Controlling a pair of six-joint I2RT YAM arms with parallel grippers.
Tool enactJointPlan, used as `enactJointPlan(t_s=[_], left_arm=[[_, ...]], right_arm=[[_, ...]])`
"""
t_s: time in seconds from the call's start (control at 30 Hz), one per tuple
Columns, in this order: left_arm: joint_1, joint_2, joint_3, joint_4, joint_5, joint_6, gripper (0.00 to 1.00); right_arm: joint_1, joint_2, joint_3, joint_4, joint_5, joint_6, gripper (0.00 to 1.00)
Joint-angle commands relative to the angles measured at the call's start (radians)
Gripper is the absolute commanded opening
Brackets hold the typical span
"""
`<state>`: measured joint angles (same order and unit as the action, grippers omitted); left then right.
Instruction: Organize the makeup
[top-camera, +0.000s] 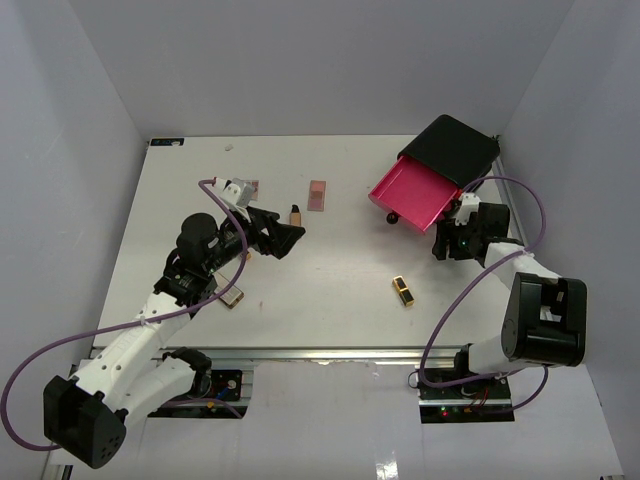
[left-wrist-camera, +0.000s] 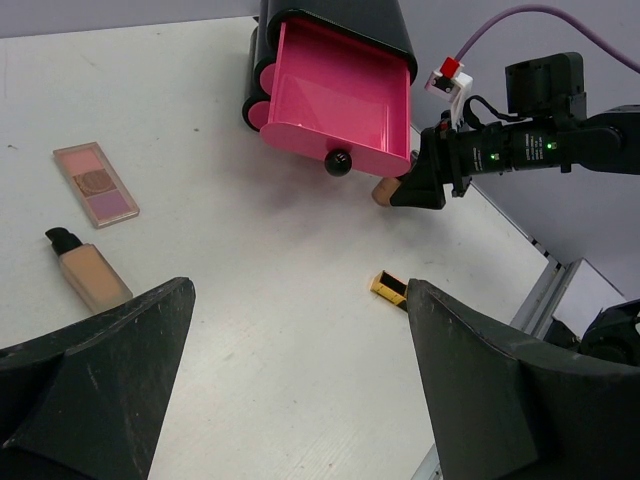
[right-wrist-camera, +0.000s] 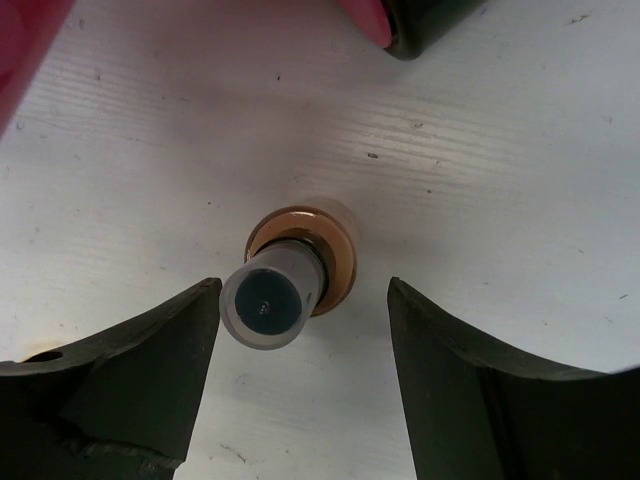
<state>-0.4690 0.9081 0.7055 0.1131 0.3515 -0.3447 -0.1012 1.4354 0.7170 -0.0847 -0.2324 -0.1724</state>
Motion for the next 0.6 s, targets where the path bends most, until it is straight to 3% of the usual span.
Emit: enactJointPlan(t_s=[0.0, 0.27, 0.57], left_arm=[[0.002, -0.020, 0.005, -0.001, 0.001, 0.016, 0.98], [0.001, -0.017, 0.005, -0.004, 0.001, 0.018, 0.98], [0.003, -0.014, 0.005, -0.004, 0.003, 0.019, 0.98]], right_arm=[[0.012, 0.002, -0.006, 0.079, 0.031, 0.007, 0.71], [0.020, 0.013, -0.021, 0.148, 0.021, 0.010, 0.63], [0.020, 0.022, -0.019, 0.151, 0.011, -0.001, 0.30]])
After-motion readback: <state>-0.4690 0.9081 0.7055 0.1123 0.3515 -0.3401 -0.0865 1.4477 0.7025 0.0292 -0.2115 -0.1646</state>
